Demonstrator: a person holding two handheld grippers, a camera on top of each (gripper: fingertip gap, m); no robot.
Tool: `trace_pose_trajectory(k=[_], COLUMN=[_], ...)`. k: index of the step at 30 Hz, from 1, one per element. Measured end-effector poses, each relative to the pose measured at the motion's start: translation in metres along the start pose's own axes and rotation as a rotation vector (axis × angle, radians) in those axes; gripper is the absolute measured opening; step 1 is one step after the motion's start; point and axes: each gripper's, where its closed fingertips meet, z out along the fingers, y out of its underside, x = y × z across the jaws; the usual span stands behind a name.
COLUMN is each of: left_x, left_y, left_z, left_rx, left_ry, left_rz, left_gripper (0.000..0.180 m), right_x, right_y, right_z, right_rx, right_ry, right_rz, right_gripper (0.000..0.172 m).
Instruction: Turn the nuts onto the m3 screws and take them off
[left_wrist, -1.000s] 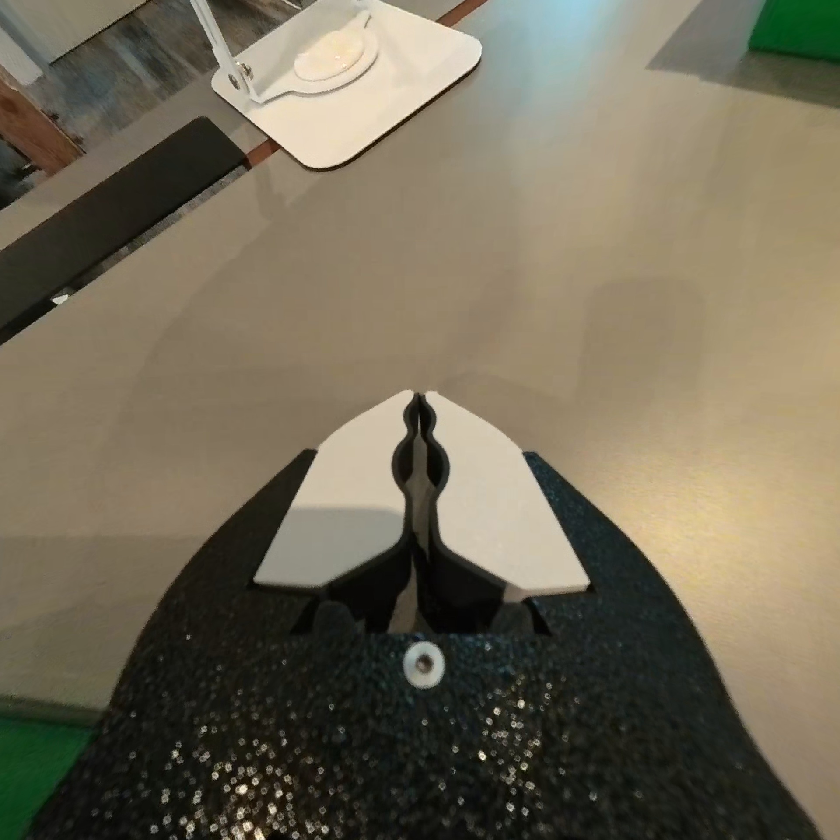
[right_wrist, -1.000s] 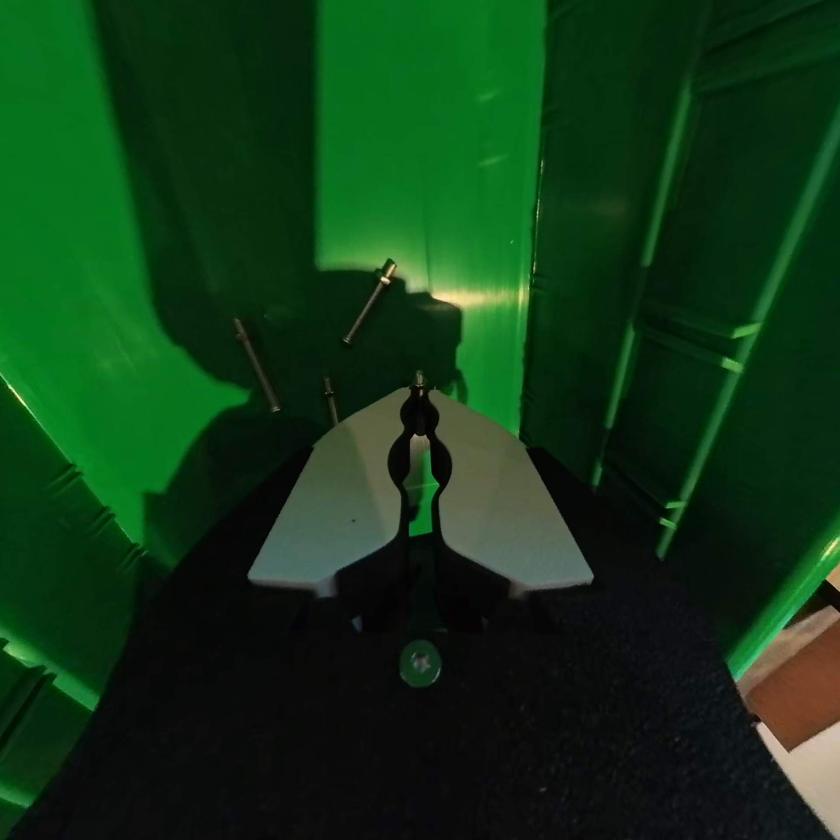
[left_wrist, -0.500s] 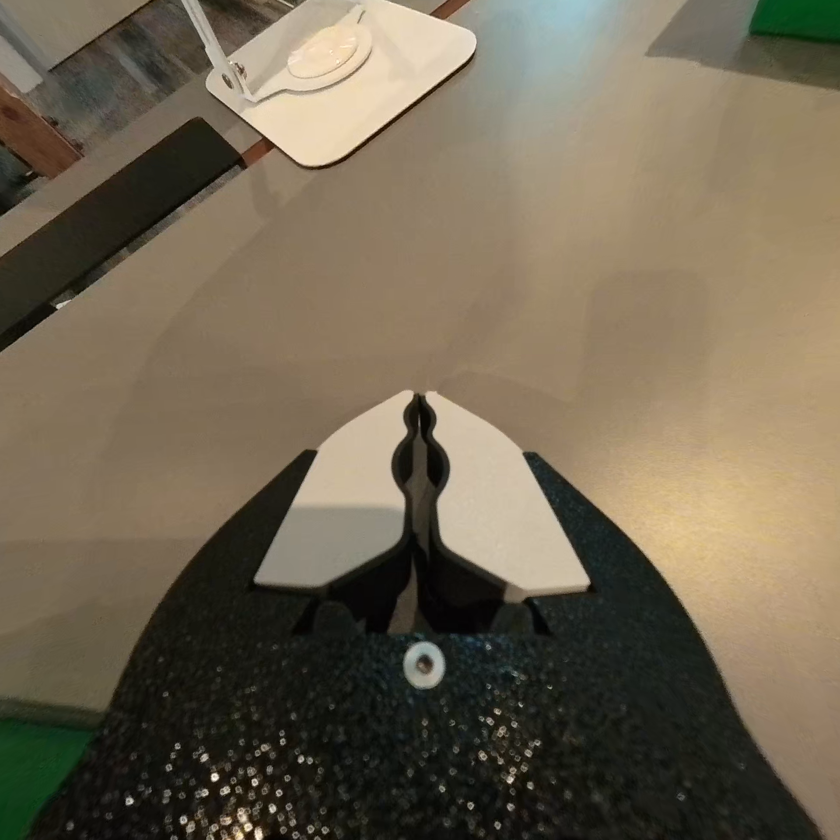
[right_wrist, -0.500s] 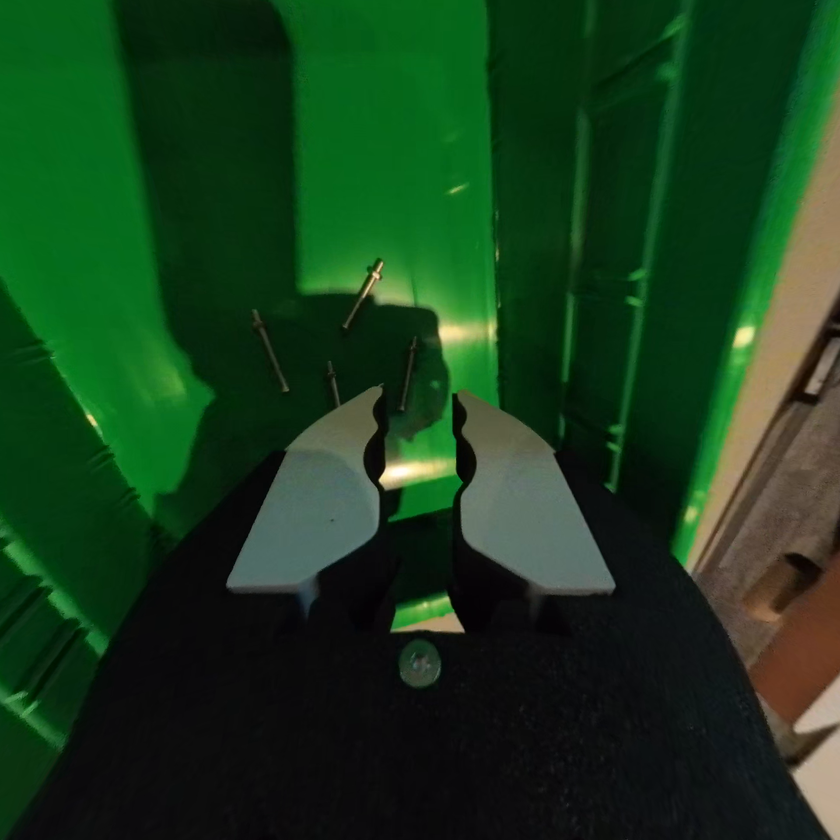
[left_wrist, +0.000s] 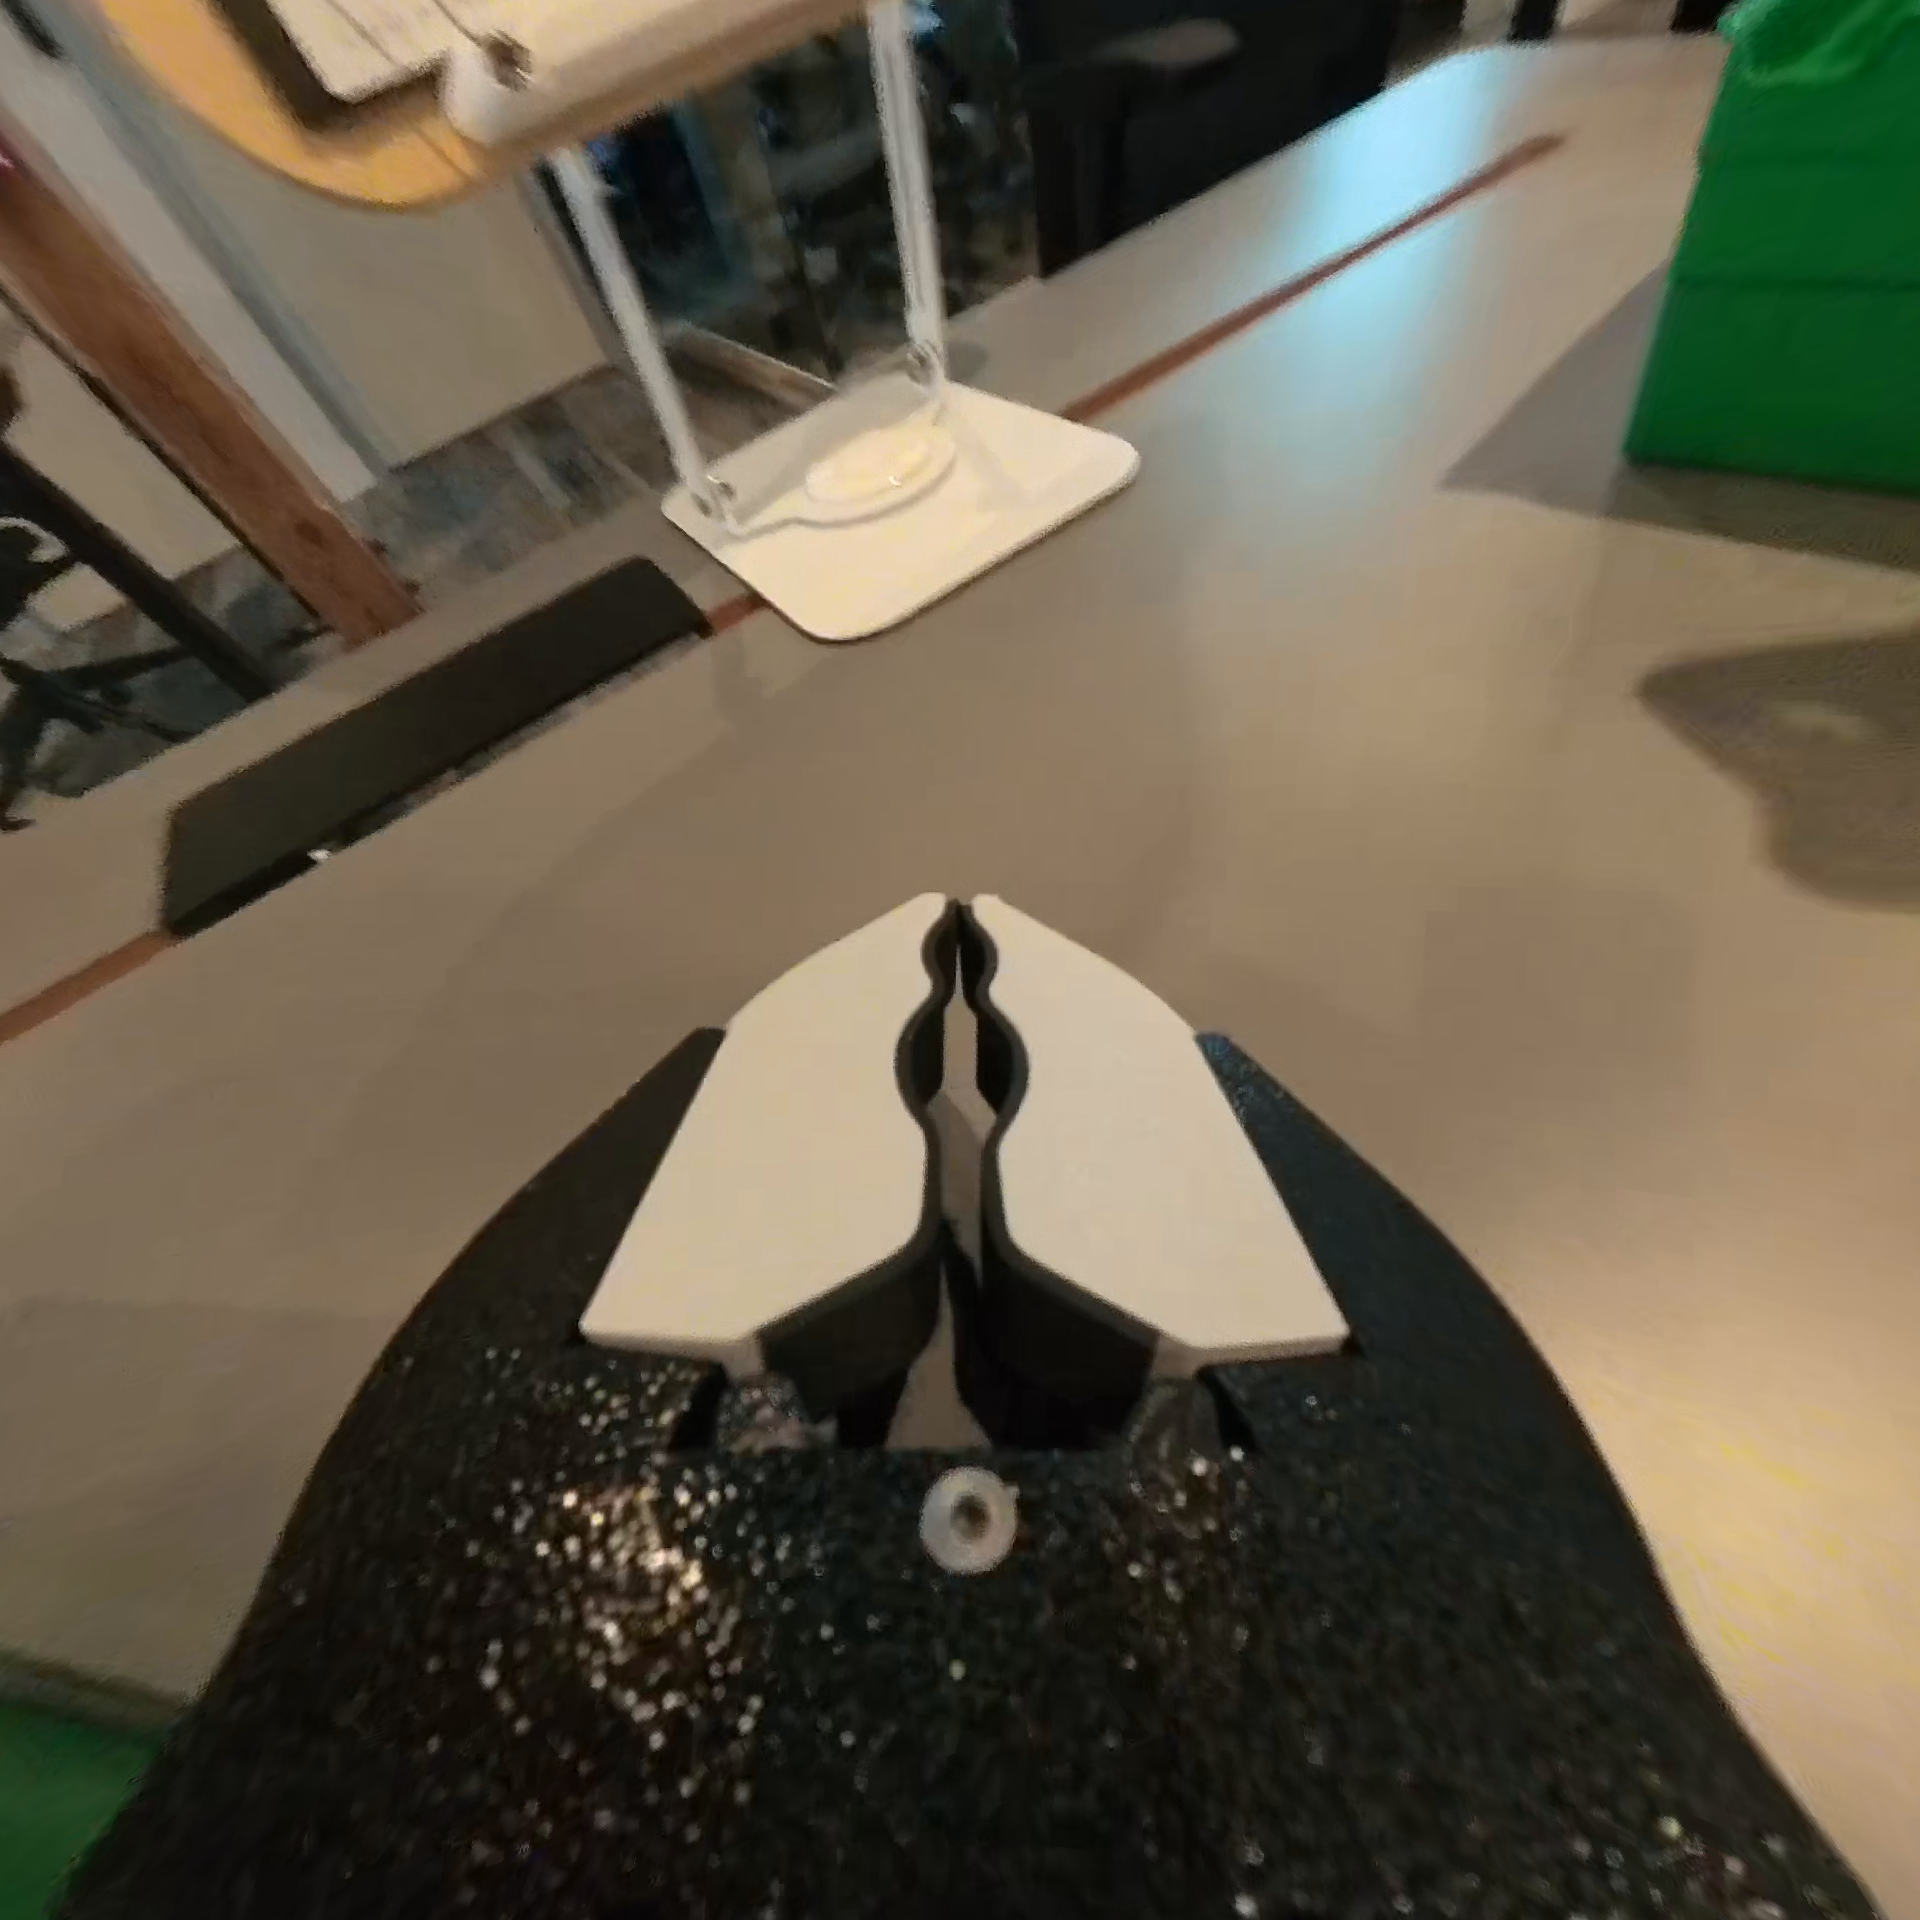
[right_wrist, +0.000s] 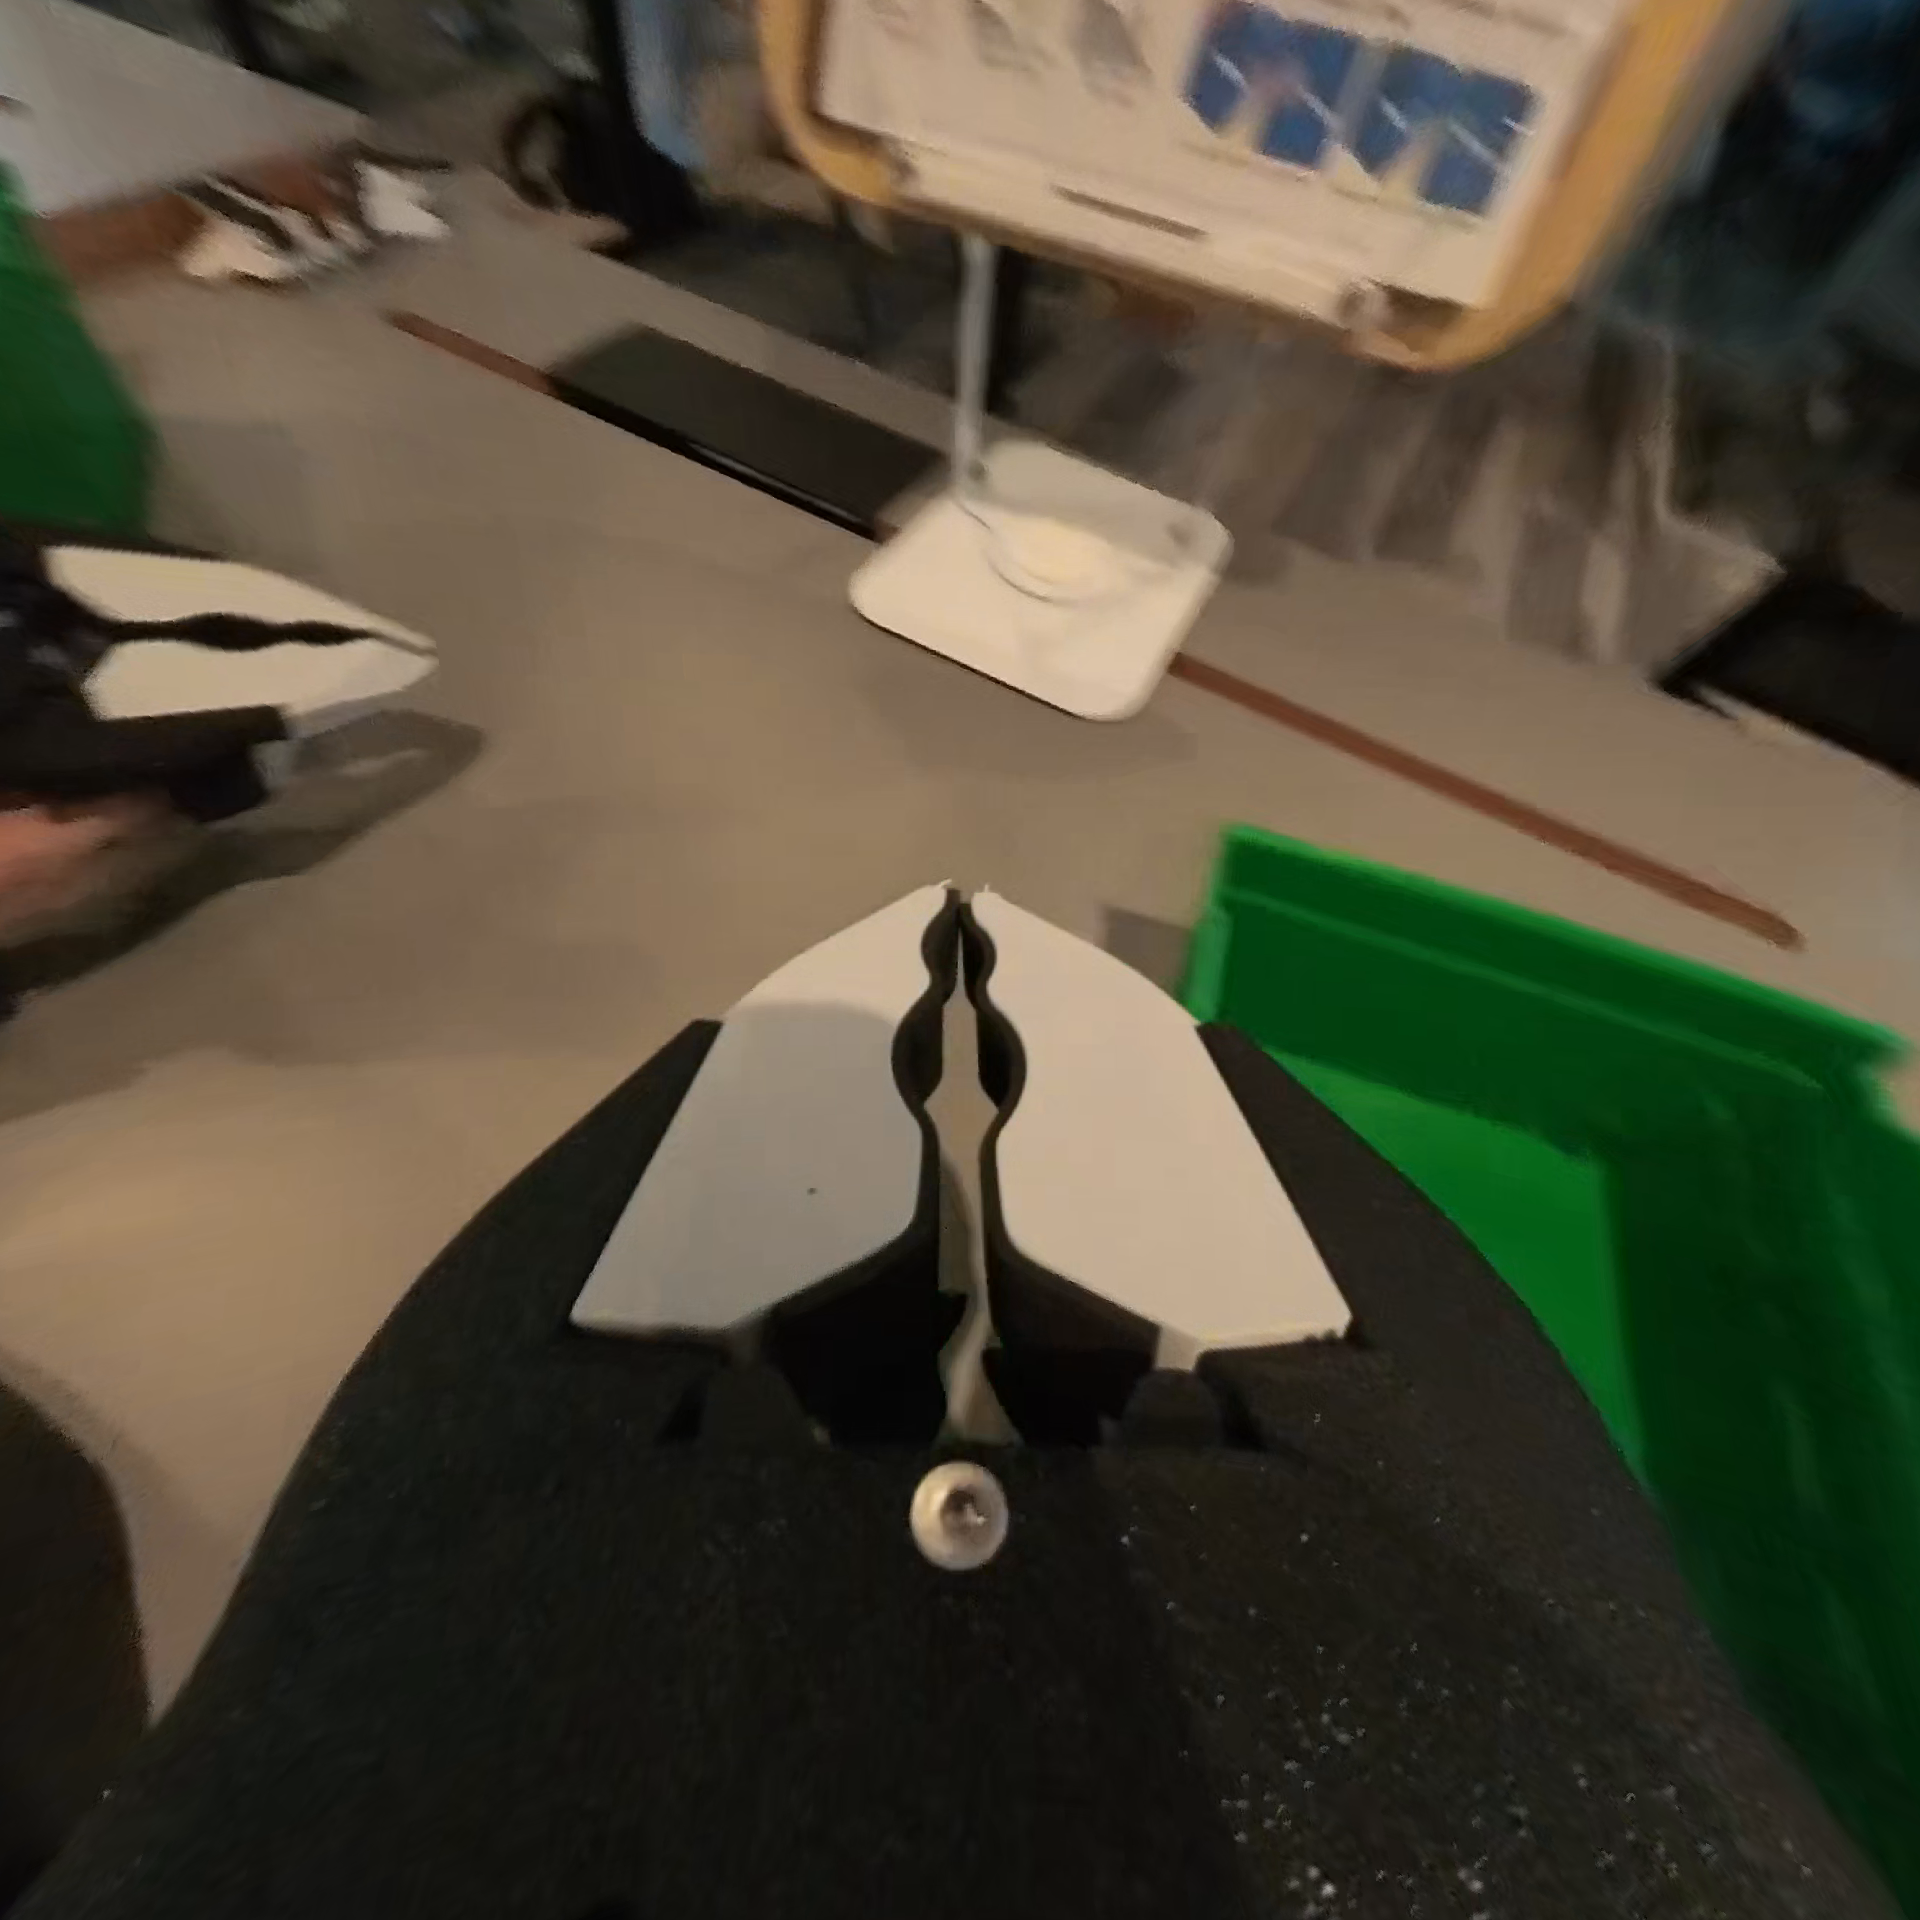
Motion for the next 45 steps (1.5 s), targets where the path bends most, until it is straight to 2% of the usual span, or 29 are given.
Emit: trace_pose_trajectory(k=[5,10,16,21,26,45], left_x=[-0.02,-0.042,-0.077,-0.095,-0.092,-0.122], left_y=[-0.011,-0.016,-0.012,-0.002,0.006,0.055], left_z=[0.001,0.001,0.005,-0.003,-0.017,-0.112], left_rx=[0.056,0.078,0.047,0.014,-0.023,-0.11], left_ry=[-0.109,-0.206,-0.342,-0.425,-0.447,-0.602], left_rz=[-0.089,-0.186,-0.241,-0.256,-0.231,-0.275], left_gripper=[0.0,0.0,0.0,0.0,0.0,0.0], right_x=[-0.07,-0.095,-0.113,-0.128,-0.131,-0.127], right_y=[0.016,0.015,0.026,0.034,0.037,0.035], right_z=[0.047,0.065,0.067,0.069,0.072,0.071], right_rx=[0.102,0.306,0.415,0.404,0.395,0.404], right_ry=[-0.215,-0.202,-0.165,-0.224,-0.245,-0.272], right_rz=[-0.004,0.002,-0.081,-0.082,-0.08,-0.019], right_gripper=[0.0,0.0,0.0,0.0,0.0,0.0])
